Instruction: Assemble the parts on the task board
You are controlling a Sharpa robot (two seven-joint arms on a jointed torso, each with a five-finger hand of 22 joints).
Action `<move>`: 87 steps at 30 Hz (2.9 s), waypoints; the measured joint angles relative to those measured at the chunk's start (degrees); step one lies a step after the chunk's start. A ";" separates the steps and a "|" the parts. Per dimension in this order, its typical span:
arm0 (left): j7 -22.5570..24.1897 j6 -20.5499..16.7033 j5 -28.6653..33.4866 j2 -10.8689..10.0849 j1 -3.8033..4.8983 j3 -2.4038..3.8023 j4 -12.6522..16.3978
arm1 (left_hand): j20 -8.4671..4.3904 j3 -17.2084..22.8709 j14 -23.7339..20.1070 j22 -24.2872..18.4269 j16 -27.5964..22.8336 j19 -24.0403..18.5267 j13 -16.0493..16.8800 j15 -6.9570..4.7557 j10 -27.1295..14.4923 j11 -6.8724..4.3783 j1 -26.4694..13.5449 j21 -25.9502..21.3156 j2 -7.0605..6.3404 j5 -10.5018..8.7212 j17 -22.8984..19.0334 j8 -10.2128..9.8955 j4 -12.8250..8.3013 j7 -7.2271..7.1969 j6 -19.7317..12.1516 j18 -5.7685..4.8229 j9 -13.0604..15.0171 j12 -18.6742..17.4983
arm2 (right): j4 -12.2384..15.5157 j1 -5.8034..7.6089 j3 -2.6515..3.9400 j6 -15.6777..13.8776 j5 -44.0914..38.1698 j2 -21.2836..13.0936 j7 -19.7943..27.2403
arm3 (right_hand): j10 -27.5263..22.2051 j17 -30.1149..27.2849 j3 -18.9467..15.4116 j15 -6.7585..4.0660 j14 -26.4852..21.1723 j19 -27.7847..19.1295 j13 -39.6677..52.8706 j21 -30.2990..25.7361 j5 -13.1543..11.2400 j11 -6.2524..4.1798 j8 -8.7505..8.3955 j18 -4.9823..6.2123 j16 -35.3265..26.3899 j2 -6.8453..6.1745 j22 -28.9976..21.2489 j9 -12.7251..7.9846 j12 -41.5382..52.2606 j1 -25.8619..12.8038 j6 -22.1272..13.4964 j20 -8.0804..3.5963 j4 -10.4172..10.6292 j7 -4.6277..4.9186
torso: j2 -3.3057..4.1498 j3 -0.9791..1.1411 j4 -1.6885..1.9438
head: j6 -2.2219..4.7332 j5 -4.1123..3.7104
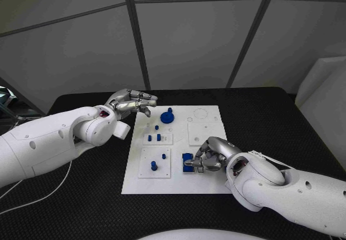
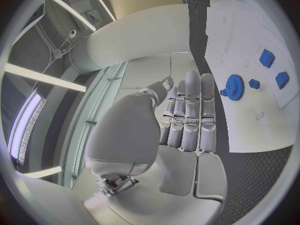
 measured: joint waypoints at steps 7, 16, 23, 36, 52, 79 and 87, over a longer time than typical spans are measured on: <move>-0.02 0.02 0.00 0.02 0.00 -0.01 -0.02 | 0.00 0.00 0.00 0.00 0.00 0.00 0.00 0.00 0.00 0.00 0.00 0.00 0.00 0.00 0.00 0.00 0.00 0.00 0.00 0.00 -0.01 0.00 | -1.41 0.00 0.00 -0.34 -0.13 1.21 0.21 | 0.00 0.00 0.30 -0.12 0.13 0.20 0.00 0.00 -0.21 0.00 0.00 0.00 0.24 0.92 0.00 0.70 0.00 0.92 0.30 -0.21 -0.30 -0.29 | 0.01 -0.01 0.00 | 0.00 0.02; -0.03 0.05 0.00 0.03 -0.01 -0.03 -0.08 | 0.00 0.00 0.00 -0.04 0.00 0.00 0.05 0.00 0.00 0.00 0.00 0.00 0.00 0.00 0.00 0.00 0.00 0.00 0.00 0.00 -0.01 0.00 | -1.71 0.01 0.07 -0.59 -0.23 1.31 1.29 | 0.00 -0.01 0.68 -0.42 0.00 -0.01 0.00 0.00 -1.33 -0.41 0.01 0.00 0.25 0.91 0.00 2.32 0.00 7.60 0.51 -0.42 -5.49 -0.50 | 0.00 -0.01 0.02 | -0.09 0.04; -0.04 0.05 0.01 0.03 -0.05 -0.03 -0.12 | 0.00 0.00 0.00 -0.04 0.00 0.00 0.05 0.00 0.00 0.00 0.00 0.00 0.00 0.00 0.00 0.00 0.00 0.00 0.00 0.00 -0.01 0.00 | -1.03 0.07 0.05 -1.59 -0.52 0.18 2.73 | 0.00 -0.01 0.09 -0.42 0.00 -0.01 0.00 0.00 -1.51 -0.41 -0.56 0.00 0.25 1.29 0.00 2.66 0.00 9.26 0.45 -0.42 -7.25 -0.45 | -0.02 0.01 -0.06 | -0.14 -0.02; -0.06 0.08 0.01 -0.02 -0.24 -0.04 -0.18 | 0.00 0.00 0.00 -0.03 0.00 0.00 0.04 0.00 0.00 0.00 0.00 0.00 0.00 0.00 0.00 0.00 0.00 0.00 0.00 0.00 0.03 0.00 | 2.46 0.02 0.95 -7.65 7.65 -6.70 14.16 | 0.01 -0.01 -1.90 0.63 0.00 0.21 0.00 0.00 -0.67 1.26 -4.09 0.01 -1.77 1.47 0.00 0.28 -3.58 4.32 -6.54 0.43 -3.00 2.20 | -0.08 0.03 -0.09 | 0.19 -0.49; -0.01 0.06 0.02 -0.39 -0.37 -0.04 0.54 | 0.00 0.00 0.00 -0.09 0.00 0.00 0.04 0.00 0.00 0.00 0.00 -0.22 0.00 0.00 0.00 0.00 0.00 0.00 0.00 0.00 0.02 0.00 | 4.28 0.00 1.34 -2.06 9.57 -17.98 15.34 | 0.00 -0.02 -2.51 1.36 0.09 0.09 0.11 0.00 5.60 2.08 -4.09 0.00 -1.31 4.96 0.00 -9.63 -3.97 10.24 -7.39 1.13 -8.86 3.07 | -0.12 -0.07 -0.35 | 0.65 -1.86; 0.04 0.07 0.02 -0.70 -0.78 -0.05 0.79 | 0.00 0.00 0.00 -0.13 0.00 0.00 0.10 0.00 0.00 0.00 0.00 -0.22 0.00 0.00 0.00 0.00 0.00 0.00 0.00 0.00 0.04 0.00 | 3.72 -3.13 1.40 3.09 -5.21 -16.13 2.66 | 0.00 0.02 -4.48 1.35 0.09 0.09 0.07 0.00 8.54 2.08 -3.54 0.00 -0.71 4.67 0.04 -11.63 -3.47 7.67 -4.27 1.13 -8.05 2.06 | -0.07 -0.09 -0.16 | 0.35 -2.91; 0.04 0.07 0.02 -0.77 -0.81 -0.05 0.77 | 0.00 0.00 0.00 -0.13 0.00 0.00 0.09 0.00 0.00 0.00 0.00 -0.22 0.00 0.00 0.00 0.00 0.00 0.00 0.00 0.00 0.05 0.00 | 3.58 -3.52 1.48 2.66 -6.31 -14.81 2.35 | -0.02 0.02 -4.48 1.35 0.09 0.09 0.07 0.00 8.94 2.06 -3.45 0.01 -0.62 4.89 0.04 -11.77 -3.24 7.45 -3.97 1.13 -8.05 2.14 | -0.04 -0.09 -0.16 | 0.19 -2.80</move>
